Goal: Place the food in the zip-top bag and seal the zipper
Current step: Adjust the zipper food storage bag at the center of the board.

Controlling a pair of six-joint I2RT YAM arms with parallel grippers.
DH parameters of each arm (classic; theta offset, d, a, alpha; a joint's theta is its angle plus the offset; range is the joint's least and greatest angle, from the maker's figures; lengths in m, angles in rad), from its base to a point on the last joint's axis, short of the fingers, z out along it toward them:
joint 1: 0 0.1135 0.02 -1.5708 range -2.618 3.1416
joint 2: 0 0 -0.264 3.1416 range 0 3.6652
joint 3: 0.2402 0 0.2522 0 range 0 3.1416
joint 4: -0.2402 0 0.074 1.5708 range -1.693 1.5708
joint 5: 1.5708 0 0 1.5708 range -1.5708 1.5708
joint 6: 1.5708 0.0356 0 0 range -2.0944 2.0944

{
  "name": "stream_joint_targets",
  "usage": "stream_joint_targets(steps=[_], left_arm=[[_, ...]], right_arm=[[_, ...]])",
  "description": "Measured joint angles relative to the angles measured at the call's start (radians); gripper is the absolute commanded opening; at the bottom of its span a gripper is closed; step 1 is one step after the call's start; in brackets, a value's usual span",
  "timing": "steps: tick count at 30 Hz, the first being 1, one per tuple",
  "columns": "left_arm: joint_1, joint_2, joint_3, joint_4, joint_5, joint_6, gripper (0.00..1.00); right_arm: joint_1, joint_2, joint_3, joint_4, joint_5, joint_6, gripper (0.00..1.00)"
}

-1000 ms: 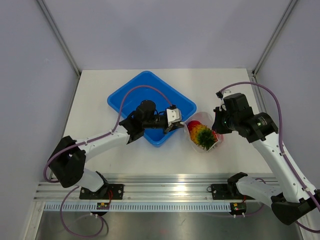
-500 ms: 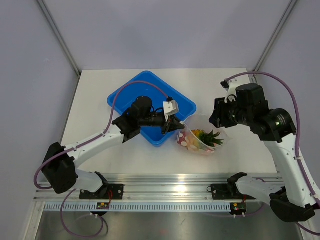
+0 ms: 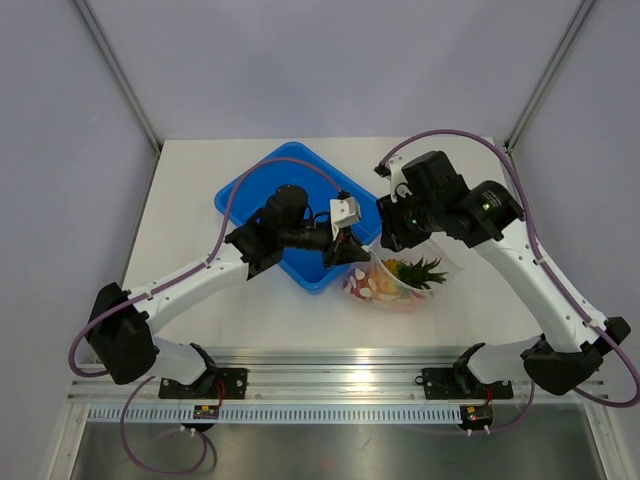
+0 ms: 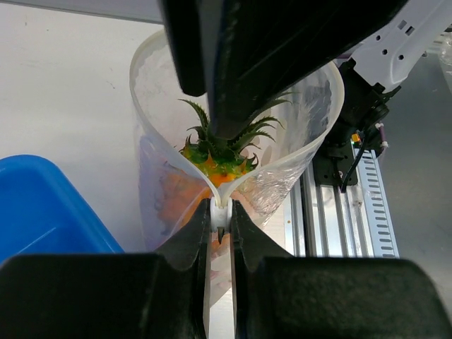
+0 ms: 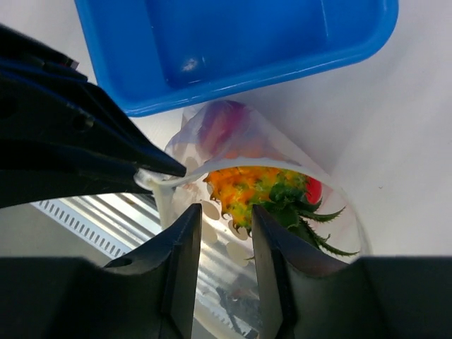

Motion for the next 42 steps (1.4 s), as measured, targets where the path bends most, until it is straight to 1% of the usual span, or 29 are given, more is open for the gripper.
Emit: stream_joint_targets(steps=[8,11,12,16,18,19,20,23,29,32,35,36,38,39,41,42], left_arm=[[0.000,0.000,0.000,-0.055,0.013,0.027,0.00],[0.000,0.000,0.000,-0.064,0.014,0.035,0.00],[0.001,0.000,0.000,-0.065,0.016,0.039,0.00],[0.003,0.000,0.000,-0.065,0.023,0.050,0.00],[0.006,-0.002,0.000,-0.066,0.031,0.056,0.00],[0.007,-0.004,0.000,-0.069,0.036,0.061,0.00],[0.009,-0.008,0.000,-0.074,0.041,0.068,0.00],[0.012,-0.023,0.000,-0.094,0.057,0.086,0.00],[0.014,-0.037,0.000,-0.103,0.079,0.106,0.00],[0.015,-0.037,0.000,-0.111,0.088,0.107,0.00],[0.015,-0.037,0.000,-0.116,0.097,0.107,0.00],[0.016,-0.037,0.000,-0.118,0.100,0.107,0.00],[0.016,-0.037,0.000,-0.119,0.103,0.107,0.00],[0.016,-0.037,0.000,-0.120,0.105,0.108,0.00],[0.016,-0.037,0.000,-0.122,0.106,0.112,0.00],[0.016,-0.037,0.000,-0.122,0.108,0.114,0.14]], right_arm=[[0.001,-0.014,-0.023,0.032,0.077,-0.022,0.41],[0.001,-0.027,-0.038,0.060,0.100,-0.056,0.43],[0.001,-0.035,-0.048,0.074,0.101,-0.071,0.46],[0.001,-0.119,-0.156,0.168,0.075,-0.172,0.47],[0.001,-0.194,-0.243,0.238,0.045,-0.242,0.50],[0.001,-0.225,-0.277,0.265,0.031,-0.268,0.54],[0.001,-0.263,-0.316,0.299,0.020,-0.296,0.54],[0.002,-0.323,-0.359,0.342,0.010,-0.369,0.56],[0.002,-0.258,-0.340,0.371,0.002,-0.457,0.57],[0.002,-0.215,-0.340,0.372,-0.022,-0.479,0.56],[0.002,-0.204,-0.341,0.379,-0.051,-0.493,0.51],[0.002,-0.203,-0.341,0.385,-0.060,-0.495,0.40],[0.002,-0.203,-0.341,0.397,-0.075,-0.502,0.25],[0.002,-0.202,-0.341,0.401,-0.085,-0.504,0.15],[0.002,-0.202,-0.343,0.415,-0.098,-0.502,0.06],[0.002,-0.202,-0.346,0.423,-0.104,-0.502,0.02]])
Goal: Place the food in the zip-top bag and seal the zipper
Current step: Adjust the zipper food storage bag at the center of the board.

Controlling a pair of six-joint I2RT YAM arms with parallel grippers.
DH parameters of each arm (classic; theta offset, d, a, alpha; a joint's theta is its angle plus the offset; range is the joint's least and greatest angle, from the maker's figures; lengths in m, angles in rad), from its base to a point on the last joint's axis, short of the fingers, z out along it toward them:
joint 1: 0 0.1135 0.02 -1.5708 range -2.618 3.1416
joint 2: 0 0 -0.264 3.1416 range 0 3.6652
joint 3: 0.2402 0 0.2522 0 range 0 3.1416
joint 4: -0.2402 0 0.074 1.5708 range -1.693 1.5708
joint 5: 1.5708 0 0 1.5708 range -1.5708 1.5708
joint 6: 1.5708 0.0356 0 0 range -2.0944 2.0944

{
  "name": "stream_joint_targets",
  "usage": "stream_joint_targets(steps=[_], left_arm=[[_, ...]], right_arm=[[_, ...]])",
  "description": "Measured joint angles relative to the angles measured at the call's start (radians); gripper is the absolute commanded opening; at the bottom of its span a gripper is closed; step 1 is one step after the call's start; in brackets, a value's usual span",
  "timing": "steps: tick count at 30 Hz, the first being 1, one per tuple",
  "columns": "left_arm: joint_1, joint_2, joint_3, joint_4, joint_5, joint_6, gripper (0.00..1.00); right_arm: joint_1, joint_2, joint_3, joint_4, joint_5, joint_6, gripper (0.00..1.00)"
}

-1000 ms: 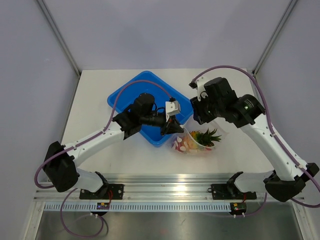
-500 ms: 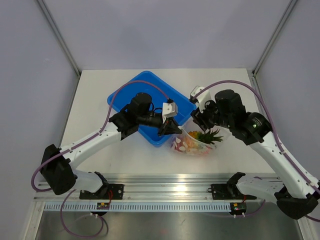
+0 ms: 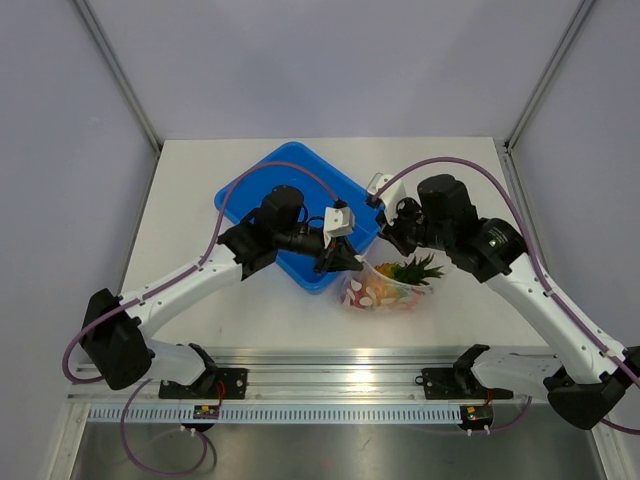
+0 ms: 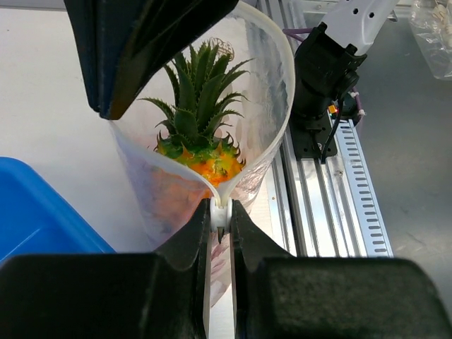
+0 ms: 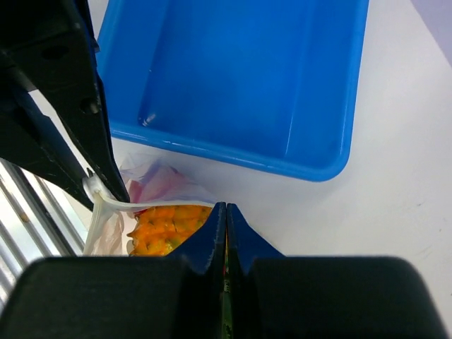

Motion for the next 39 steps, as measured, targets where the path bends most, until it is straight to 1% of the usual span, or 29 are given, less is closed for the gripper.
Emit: stream_joint_targets(steps=[2,3,6,10,19,21,22,23,24,25,26,28,31,32,37,39], left_arm=[[0.001,0.000,0.001,-0.003,0.002,0.014,0.35],[0.003,0.000,0.005,-0.012,0.004,0.018,0.48],[0.004,0.000,0.021,-0.043,0.004,0.029,0.52],[0.010,0.000,0.027,-0.061,0.004,0.043,0.50],[0.021,0.016,0.027,-0.079,0.000,0.042,0.52],[0.025,0.021,0.027,-0.079,-0.002,0.040,0.46],[0.027,0.023,0.027,-0.079,-0.002,0.039,0.44],[0.030,0.026,0.027,-0.079,-0.002,0.035,0.40],[0.033,0.028,0.027,-0.079,-0.002,0.031,0.33],[0.035,0.030,0.027,-0.079,-0.002,0.027,0.30],[0.039,0.033,0.027,-0.079,0.000,0.023,0.27],[0.043,0.040,0.027,-0.078,0.002,0.016,0.25],[0.048,0.045,0.027,-0.079,0.004,0.013,0.25],[0.050,0.045,0.027,-0.078,0.005,0.013,0.25],[0.055,0.045,0.027,-0.078,0.005,0.009,0.25],[0.056,0.045,0.027,-0.078,0.006,0.008,0.24]], right_arm=[[0.000,-0.004,-0.012,0.020,-0.011,0.001,0.00],[0.000,-0.008,-0.023,0.028,-0.014,0.002,0.00],[0.000,-0.037,-0.067,0.052,-0.017,0.006,0.00],[0.000,-0.077,-0.101,0.070,-0.023,0.011,0.00],[0.000,-0.089,-0.103,0.076,-0.029,0.012,0.00],[0.000,-0.086,-0.103,0.075,-0.030,0.012,0.01],[0.000,-0.085,-0.103,0.074,-0.031,0.012,0.09],[0.000,-0.085,-0.103,0.072,-0.031,0.013,0.15],[0.000,-0.084,-0.103,0.069,-0.031,0.013,0.24],[0.000,-0.083,-0.103,0.067,-0.032,0.014,0.34],[0.000,-0.081,-0.103,0.065,-0.032,0.015,0.37],[0.000,-0.074,-0.102,0.058,-0.029,0.009,0.44],[0.000,-0.054,-0.099,0.043,-0.023,0.004,0.47],[0.000,-0.045,-0.097,0.039,-0.018,0.002,0.50],[0.000,0.004,-0.069,0.016,0.019,-0.014,0.51],[0.000,0.028,-0.053,0.013,0.041,-0.021,0.51]])
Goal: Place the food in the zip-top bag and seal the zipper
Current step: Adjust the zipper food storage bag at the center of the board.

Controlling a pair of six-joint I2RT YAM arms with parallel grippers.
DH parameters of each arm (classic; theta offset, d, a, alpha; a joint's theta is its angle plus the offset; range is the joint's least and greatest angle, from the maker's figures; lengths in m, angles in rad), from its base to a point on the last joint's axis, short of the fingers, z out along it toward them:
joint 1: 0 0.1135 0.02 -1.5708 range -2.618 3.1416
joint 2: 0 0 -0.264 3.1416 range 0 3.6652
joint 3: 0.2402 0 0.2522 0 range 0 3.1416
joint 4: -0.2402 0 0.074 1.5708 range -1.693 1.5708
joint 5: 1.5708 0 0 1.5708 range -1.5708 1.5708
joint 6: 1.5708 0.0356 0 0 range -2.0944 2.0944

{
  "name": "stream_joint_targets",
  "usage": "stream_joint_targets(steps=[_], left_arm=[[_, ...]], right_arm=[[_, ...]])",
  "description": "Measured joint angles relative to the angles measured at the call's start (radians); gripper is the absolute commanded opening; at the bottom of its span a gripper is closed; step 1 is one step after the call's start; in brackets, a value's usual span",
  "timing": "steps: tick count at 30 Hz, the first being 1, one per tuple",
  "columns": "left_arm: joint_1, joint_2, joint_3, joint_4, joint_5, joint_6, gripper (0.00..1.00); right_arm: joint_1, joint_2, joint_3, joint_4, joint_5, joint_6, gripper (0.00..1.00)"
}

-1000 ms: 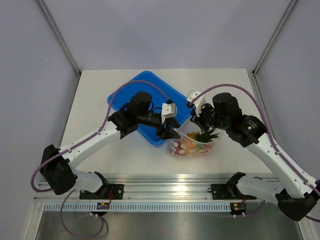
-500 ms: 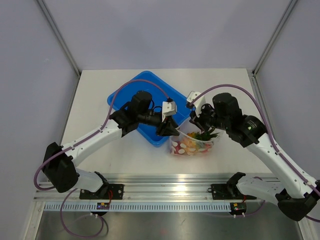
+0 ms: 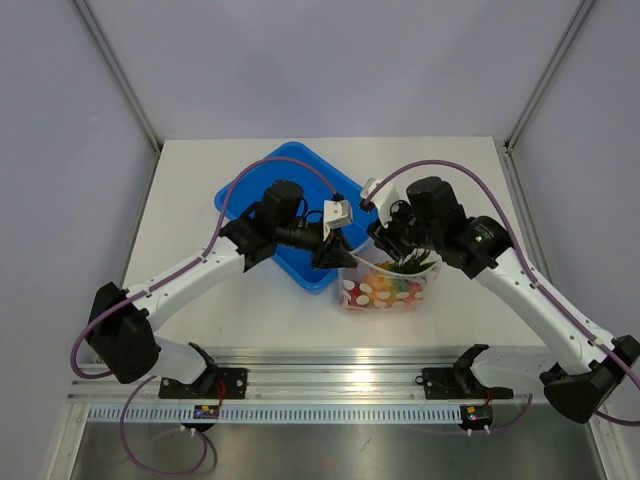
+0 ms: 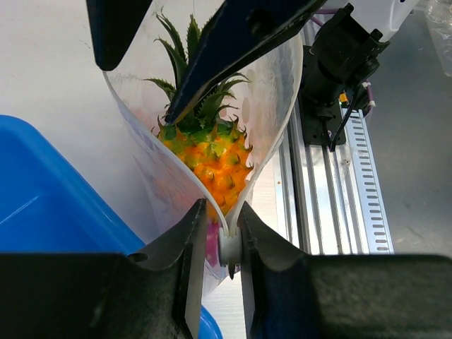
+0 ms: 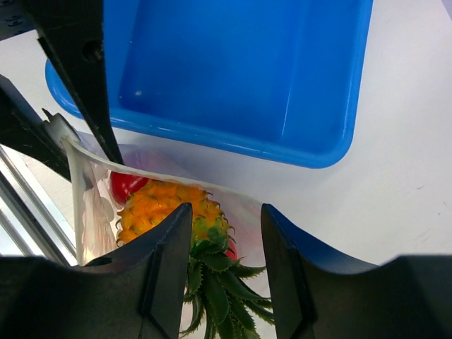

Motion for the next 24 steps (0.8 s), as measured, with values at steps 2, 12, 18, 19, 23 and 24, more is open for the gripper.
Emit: stream_joint_targets(steps=[2,12,18,19,23,24], left_arm=[[0.001,0.000,0.000,0.000,0.001,-0.001,0.23],[0.009,0.000,0.000,0.006,0.014,-0.013,0.20],[0.014,0.000,0.000,0.008,0.015,-0.016,0.19],[0.014,0.000,0.000,0.008,0.015,-0.016,0.20],[0.014,0.000,0.000,0.009,0.015,-0.019,0.30],[0.014,0.000,0.000,0.009,0.015,-0.019,0.33]], right_arm=[[0.000,0.014,0.007,0.001,0.007,-0.004,0.51],[-0.002,0.084,0.022,-0.006,-0.004,-0.026,0.31],[-0.001,0.079,0.021,-0.005,0.002,-0.036,0.09],[-0.001,0.073,0.021,-0.004,0.002,-0.039,0.04],[-0.001,0.032,0.011,0.005,0.008,-0.039,0.00],[-0.001,0.018,0.007,0.008,0.009,-0.039,0.00]])
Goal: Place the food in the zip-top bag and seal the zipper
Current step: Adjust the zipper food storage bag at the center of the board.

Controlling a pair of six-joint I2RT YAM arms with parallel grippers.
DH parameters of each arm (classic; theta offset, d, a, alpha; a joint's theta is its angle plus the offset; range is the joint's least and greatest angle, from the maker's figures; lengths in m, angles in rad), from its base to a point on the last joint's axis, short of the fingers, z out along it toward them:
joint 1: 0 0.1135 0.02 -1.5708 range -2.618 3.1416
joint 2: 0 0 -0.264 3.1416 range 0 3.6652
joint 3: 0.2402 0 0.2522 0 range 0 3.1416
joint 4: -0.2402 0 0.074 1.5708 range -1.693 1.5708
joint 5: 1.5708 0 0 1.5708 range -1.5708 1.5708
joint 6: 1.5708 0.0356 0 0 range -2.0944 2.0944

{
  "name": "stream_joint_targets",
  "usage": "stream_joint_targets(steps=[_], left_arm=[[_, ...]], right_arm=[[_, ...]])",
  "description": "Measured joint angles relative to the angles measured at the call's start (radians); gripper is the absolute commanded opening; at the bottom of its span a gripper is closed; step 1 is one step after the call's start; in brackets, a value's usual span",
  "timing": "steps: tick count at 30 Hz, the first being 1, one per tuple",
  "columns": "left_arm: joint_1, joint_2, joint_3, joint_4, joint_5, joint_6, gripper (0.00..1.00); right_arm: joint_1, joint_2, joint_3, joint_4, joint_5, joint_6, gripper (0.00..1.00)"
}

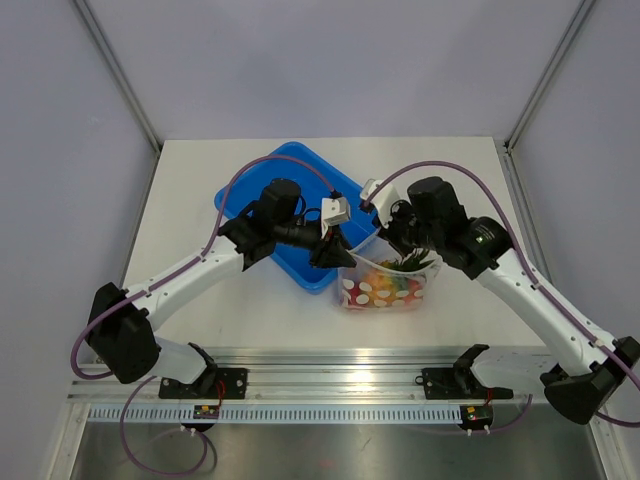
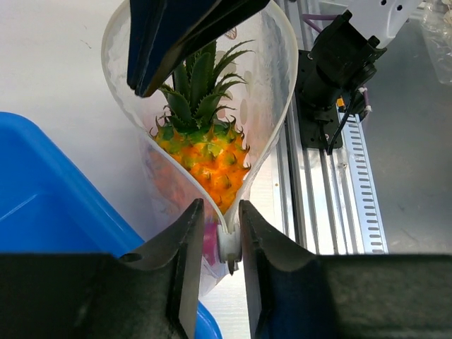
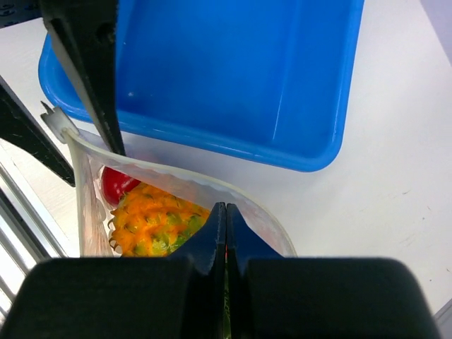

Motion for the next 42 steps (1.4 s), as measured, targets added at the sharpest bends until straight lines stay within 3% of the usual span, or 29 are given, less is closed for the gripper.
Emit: stream_joint_targets(steps=[5,11,12,13,14,17,24,31,35,42], left_arm=[[0.000,0.000,0.000,0.001,-0.005,-0.012,0.52],[0.010,-0.013,-0.029,0.023,-0.028,-0.022,0.49],[0.013,-0.016,-0.036,0.026,-0.030,-0.025,0.45],[0.015,-0.019,-0.042,0.027,-0.032,-0.028,0.43],[0.018,-0.019,-0.046,0.028,-0.032,-0.031,0.42],[0.027,-0.019,-0.056,0.037,-0.032,-0.037,0.41],[0.042,-0.021,-0.075,0.052,-0.032,-0.060,0.41],[0.047,-0.024,-0.087,0.084,-0.031,-0.084,0.34],[0.049,-0.039,-0.131,0.153,-0.023,-0.132,0.25],[0.050,-0.049,-0.189,0.260,-0.021,-0.215,0.00]], right_arm=[[0.000,-0.059,-0.033,0.030,0.006,0.001,0.00],[0.000,-0.083,-0.054,0.049,0.014,0.018,0.02],[0.000,-0.085,-0.054,0.050,0.010,0.025,0.09],[0.000,-0.087,-0.054,0.050,-0.003,0.035,0.30],[0.000,-0.090,-0.054,0.049,-0.012,0.048,0.37],[0.001,-0.098,-0.050,0.037,-0.063,0.070,0.46],[0.001,-0.098,-0.039,-0.019,-0.145,0.112,0.48],[0.001,-0.121,-0.039,-0.033,-0.198,0.143,0.48],[0.001,-0.128,-0.039,-0.032,-0.215,0.154,0.47],[0.001,-0.091,0.024,-0.044,-0.270,0.148,0.45]])
